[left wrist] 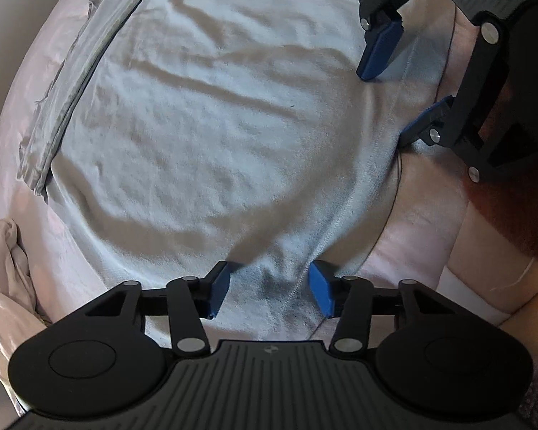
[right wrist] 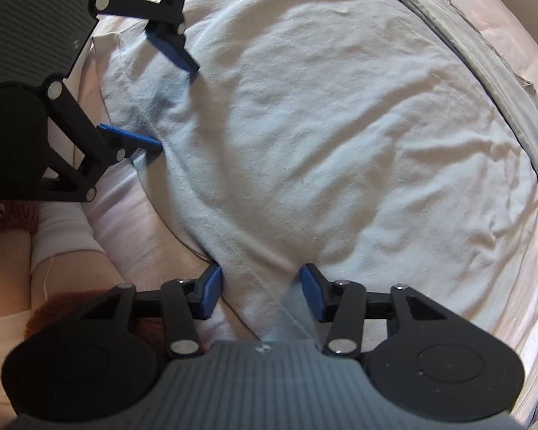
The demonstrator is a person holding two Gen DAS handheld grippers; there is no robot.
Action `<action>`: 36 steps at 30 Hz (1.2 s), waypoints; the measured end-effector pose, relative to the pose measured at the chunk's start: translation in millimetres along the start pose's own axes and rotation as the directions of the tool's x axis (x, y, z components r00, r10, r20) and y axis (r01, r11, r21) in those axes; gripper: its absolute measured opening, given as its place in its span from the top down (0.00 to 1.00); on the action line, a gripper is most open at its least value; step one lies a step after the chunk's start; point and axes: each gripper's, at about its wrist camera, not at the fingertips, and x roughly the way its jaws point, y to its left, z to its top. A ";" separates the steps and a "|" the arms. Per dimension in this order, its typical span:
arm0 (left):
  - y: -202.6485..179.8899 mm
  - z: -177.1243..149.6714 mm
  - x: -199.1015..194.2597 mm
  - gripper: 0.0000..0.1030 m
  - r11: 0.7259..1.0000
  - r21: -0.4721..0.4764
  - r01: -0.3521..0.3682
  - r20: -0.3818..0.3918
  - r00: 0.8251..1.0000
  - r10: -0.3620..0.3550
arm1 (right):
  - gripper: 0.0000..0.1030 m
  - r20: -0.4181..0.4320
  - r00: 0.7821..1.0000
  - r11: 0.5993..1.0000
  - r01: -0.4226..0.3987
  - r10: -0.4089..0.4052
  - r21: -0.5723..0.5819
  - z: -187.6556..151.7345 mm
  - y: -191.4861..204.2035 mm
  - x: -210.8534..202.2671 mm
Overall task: Fold clothes
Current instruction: 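Grasp the hem with the left gripper while the right gripper pinches it too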
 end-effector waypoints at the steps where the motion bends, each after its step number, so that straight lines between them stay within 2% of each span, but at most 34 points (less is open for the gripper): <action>1: 1.7 -0.5 -0.4 0.68 1.000 -0.013 0.008 0.002 1.000 -0.008 | 0.59 0.009 1.000 1.000 0.004 -0.004 0.007 -0.8 -0.7 -1.2; 2: 3.1 -1.2 -1.1 0.73 1.000 -0.030 0.009 0.006 1.000 -0.009 | 0.64 0.019 1.000 1.000 0.007 -0.007 0.018 -1.4 -2.0 -2.6; 3: 5.2 -2.1 -1.8 0.90 0.999 -0.053 -0.012 0.008 1.000 0.013 | 0.69 0.030 0.999 0.999 0.010 -0.011 0.030 -2.1 -3.5 -4.0; 4: 8.6 -2.9 -1.3 0.98 0.996 -0.080 -0.050 0.004 0.999 0.050 | 0.73 0.042 0.999 0.999 0.015 -0.017 0.043 -3.1 -5.5 -5.6; 5: 12.1 -3.7 -1.6 0.98 0.992 -0.105 -0.075 0.005 0.997 0.076 | 0.83 0.053 0.998 0.998 0.027 -0.030 0.057 -4.1 -6.7 -7.1; 6: 15.4 -4.4 -3.0 0.99 0.989 -0.126 -0.081 0.015 0.996 0.083 | 0.85 0.066 0.997 0.997 0.043 -0.048 0.071 -5.1 -7.8 -8.9; 9: 22.9 -4.6 -4.7 1.00 0.981 -0.164 -0.103 0.024 0.994 0.109 | 0.87 0.113 0.987 0.989 0.102 -0.114 0.105 -4.5 -12.6 -14.1; 13: 38.7 -3.6 -8.3 1.00 0.963 -0.251 -0.094 0.044 0.993 0.108 | 0.87 0.160 0.972 0.973 0.144 -0.173 0.179 1.8 -24.6 -18.4; 18: 70.4 -11.1 -11.3 1.00 0.907 -0.419 -0.035 0.069 0.995 0.070 | 0.87 0.199 0.955 0.949 0.161 -0.219 0.272 2.5 -43.1 -23.2; 20: 80.8 -13.2 -7.2 1.00 0.887 -0.462 -0.015 0.061 0.997 0.048 | 0.87 0.186 0.957 0.944 0.164 -0.222 0.285 7.3 -49.5 -18.5; 22: 86.5 -14.2 -2.4 1.00 0.872 -0.489 0.006 0.043 0.999 0.017 | 0.86 0.163 0.963 0.944 0.161 -0.214 0.289 10.8 -54.4 -12.1; 25: 85.5 -13.1 8.2 1.00 0.875 -0.484 0.020 0.002 1.000 -0.022 | 0.85 0.119 0.976 0.945 0.139 -0.180 0.295 11.5 -58.9 -1.6; 29: 82.2 -15.3 2.8 1.00 0.879 -0.477 0.014 0.021 1.000 -0.004 | 0.83 0.125 0.979 0.939 0.114 -0.162 0.324 7.6 -62.8 -3.1; 31: 82.9 -20.2 -6.7 0.96 0.874 -0.485 0.035 0.073 0.997 0.000 | 0.67 0.134 0.979 0.934 0.101 -0.156 0.344 3.3 -64.3 -7.8; 32: 83.4 -22.5 -11.4 0.94 0.873 -0.486 0.052 0.098 0.995 -0.004 | 0.56 0.143 0.979 0.932 0.087 -0.146 0.353 0.7 -65.6 -11.3; 34: 85.2 -24.4 -18.1 0.84 0.873 -0.476 0.104 0.132 0.990 -0.045 | 0.55 0.160 0.980 0.930 0.050 -0.115 0.364 -3.6 -68.1 -18.6; 36: 87.7 -23.8 -21.3 0.80 0.872 -0.459 0.169 0.154 0.982 -0.110 | 0.54 0.162 0.983 0.935 0.026 -0.088 0.355 -6.4 -69.7 -26.0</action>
